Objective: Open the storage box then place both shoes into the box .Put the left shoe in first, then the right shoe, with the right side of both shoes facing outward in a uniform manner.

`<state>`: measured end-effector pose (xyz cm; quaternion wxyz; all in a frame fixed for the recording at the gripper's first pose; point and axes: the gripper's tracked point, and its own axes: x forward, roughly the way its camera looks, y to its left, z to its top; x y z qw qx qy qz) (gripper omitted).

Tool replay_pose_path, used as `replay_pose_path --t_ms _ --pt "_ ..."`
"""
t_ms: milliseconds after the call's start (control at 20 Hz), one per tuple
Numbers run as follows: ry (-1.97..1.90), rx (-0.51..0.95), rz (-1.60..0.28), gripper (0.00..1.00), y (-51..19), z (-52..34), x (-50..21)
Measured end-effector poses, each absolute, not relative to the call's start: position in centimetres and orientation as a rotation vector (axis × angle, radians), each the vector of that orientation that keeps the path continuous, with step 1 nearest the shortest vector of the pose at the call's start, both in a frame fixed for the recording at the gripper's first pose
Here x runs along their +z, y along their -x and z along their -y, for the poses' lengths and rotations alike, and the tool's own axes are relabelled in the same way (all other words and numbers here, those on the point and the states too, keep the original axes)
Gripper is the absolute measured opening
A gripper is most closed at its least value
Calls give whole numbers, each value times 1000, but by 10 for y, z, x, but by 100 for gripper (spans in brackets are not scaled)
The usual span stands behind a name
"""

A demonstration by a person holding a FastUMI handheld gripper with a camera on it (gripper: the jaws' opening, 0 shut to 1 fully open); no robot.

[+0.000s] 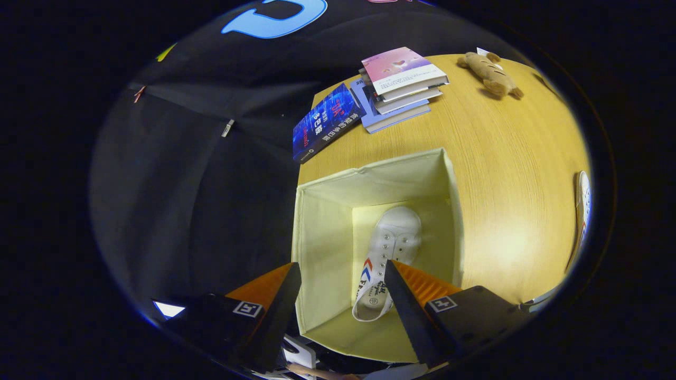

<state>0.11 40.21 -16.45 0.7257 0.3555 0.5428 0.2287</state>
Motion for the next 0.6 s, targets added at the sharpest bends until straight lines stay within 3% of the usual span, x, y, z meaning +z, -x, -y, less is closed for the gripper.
replay_pose_path --t_ms 300,600 --pt "-755 516 -1105 97 9 -294 -144" --pt "-696 319 -1106 97 23 -140 -188"
